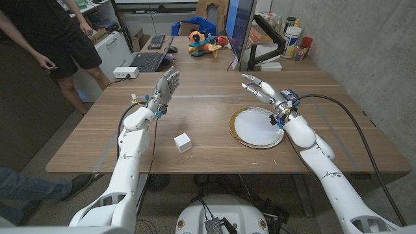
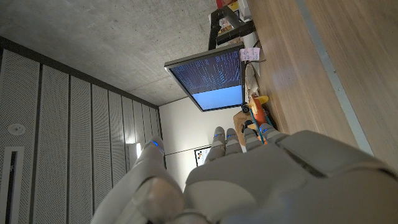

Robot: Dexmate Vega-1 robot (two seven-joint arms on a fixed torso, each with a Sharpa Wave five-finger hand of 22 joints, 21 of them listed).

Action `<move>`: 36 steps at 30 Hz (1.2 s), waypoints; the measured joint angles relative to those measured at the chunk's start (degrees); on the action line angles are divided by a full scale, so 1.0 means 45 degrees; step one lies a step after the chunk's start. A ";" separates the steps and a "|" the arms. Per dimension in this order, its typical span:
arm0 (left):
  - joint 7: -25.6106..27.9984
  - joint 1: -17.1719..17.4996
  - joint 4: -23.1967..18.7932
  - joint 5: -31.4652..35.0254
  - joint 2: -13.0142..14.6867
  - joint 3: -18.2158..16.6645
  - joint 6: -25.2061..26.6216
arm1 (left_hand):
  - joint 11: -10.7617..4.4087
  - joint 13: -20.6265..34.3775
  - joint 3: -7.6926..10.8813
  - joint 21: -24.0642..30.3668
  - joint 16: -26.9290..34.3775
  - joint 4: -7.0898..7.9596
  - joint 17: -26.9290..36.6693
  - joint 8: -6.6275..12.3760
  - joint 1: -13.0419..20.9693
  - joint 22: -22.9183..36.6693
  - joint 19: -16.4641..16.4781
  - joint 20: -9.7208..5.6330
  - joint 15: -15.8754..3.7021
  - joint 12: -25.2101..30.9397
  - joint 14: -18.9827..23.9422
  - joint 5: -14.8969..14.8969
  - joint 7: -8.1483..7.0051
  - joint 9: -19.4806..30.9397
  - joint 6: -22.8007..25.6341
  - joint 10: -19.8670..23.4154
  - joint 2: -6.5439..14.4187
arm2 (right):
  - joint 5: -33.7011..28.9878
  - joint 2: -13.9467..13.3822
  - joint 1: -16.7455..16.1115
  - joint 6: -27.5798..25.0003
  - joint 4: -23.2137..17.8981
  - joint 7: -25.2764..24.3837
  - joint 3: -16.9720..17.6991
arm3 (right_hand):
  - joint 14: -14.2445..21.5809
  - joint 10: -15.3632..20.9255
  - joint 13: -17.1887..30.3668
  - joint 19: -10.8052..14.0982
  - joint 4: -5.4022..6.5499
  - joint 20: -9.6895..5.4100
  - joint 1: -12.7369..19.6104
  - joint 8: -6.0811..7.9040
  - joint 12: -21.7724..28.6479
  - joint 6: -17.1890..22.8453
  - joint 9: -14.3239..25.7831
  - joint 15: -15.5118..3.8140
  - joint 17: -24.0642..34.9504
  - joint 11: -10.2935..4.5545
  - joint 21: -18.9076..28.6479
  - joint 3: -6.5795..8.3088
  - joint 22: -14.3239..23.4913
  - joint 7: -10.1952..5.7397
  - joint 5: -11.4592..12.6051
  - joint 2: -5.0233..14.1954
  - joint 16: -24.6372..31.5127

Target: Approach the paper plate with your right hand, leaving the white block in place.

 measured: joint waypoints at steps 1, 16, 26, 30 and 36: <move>0.0004 0.0000 0.0000 0.0002 0.0000 0.0000 0.0005 | 0.0000 0.0000 0.0000 0.0000 0.0000 0.0000 0.0000 0.0000 0.0000 0.0000 0.0000 0.0000 0.0000 0.0000 0.0000 0.0000 0.0000 0.0000 0.0000 0.0000 0.0000 | 0.0000 -0.0025 0.0002 0.0000 -0.0004 0.0000 -0.0014 | 0.0000 0.0000 0.0000 0.0000 0.0000 0.0000 0.0000 0.0000 0.0000 0.0000 0.0000 0.0000 0.0000 0.0000 0.0000 0.0000 0.0000 0.0000 0.0000 0.0000 0.0000; 0.0038 0.0144 -0.0293 0.0086 -0.0047 0.0104 0.0098 | 0.0000 0.0000 0.0001 0.0000 0.0000 0.0001 0.0000 0.0001 0.0000 0.0000 0.0000 -0.0001 0.0001 0.0000 0.0000 0.0000 0.0000 0.0000 0.0000 0.0000 0.0000 | -0.1635 -0.0434 -0.0061 -0.0106 -0.0198 -0.1001 -0.0188 | -0.0001 0.0117 0.0000 -0.0002 -0.0038 0.0000 -0.0067 0.0096 0.0000 0.0115 0.0000 0.0001 -0.0060 -0.0116 0.0000 -0.0038 0.0000 -0.0115 0.0141 -0.0067 0.0000; 0.0111 0.0215 -0.0429 0.0123 -0.0062 0.0136 0.0141 | 0.0000 0.0000 0.0001 0.0000 0.0000 0.0002 0.0000 0.0001 0.0000 0.0000 0.0000 -0.0001 0.0001 0.0000 0.0000 0.0000 0.0000 0.0000 0.0000 0.0000 0.0000 | -0.2129 -0.0708 -0.0137 -0.0309 -0.0313 -0.1317 -0.0291 | 0.0069 0.0115 0.0000 -0.0002 -0.0053 0.0000 -0.0067 0.0097 0.0000 0.0160 0.0000 -0.0070 -0.0059 -0.0115 0.0000 -0.0052 0.0000 -0.0160 0.0191 -0.0067 0.0000; 0.0131 0.0245 -0.0469 0.0130 -0.0069 0.0139 0.0150 | 0.0000 0.0001 0.0001 0.0000 0.0000 0.0003 0.0000 0.0001 0.0000 0.0000 0.0000 -0.0001 0.0002 0.0000 -0.0090 0.0000 0.0000 0.0000 0.0000 0.0000 0.0000 | -0.2331 -0.0823 -0.0151 -0.0405 -0.0340 -0.1421 -0.0347 | 0.0069 0.0115 0.0000 -0.0002 -0.0053 0.0000 -0.0118 0.0096 0.0000 0.0160 0.0000 -0.0069 -0.0059 -0.0114 0.0000 -0.0052 0.0000 -0.0160 0.0191 -0.0117 0.0000; 0.0145 0.0285 -0.0521 0.0135 -0.0073 0.0140 0.0152 | 0.0000 0.0001 0.0001 0.0000 0.0000 0.0003 0.0000 0.0001 -0.0022 0.0000 0.0000 -0.0001 0.0001 0.0000 -0.0089 0.0000 0.0000 0.0000 0.0000 0.0000 0.0022 | -0.2625 -0.0972 -0.0168 -0.0553 -0.0381 -0.1545 -0.0441 | 0.0069 0.0160 0.0000 -0.0002 -0.0052 0.0000 -0.0118 0.0097 0.0000 0.0160 0.0000 -0.0069 -0.0058 -0.0160 -0.0074 -0.0052 0.0000 -0.0160 0.0282 -0.0117 0.0000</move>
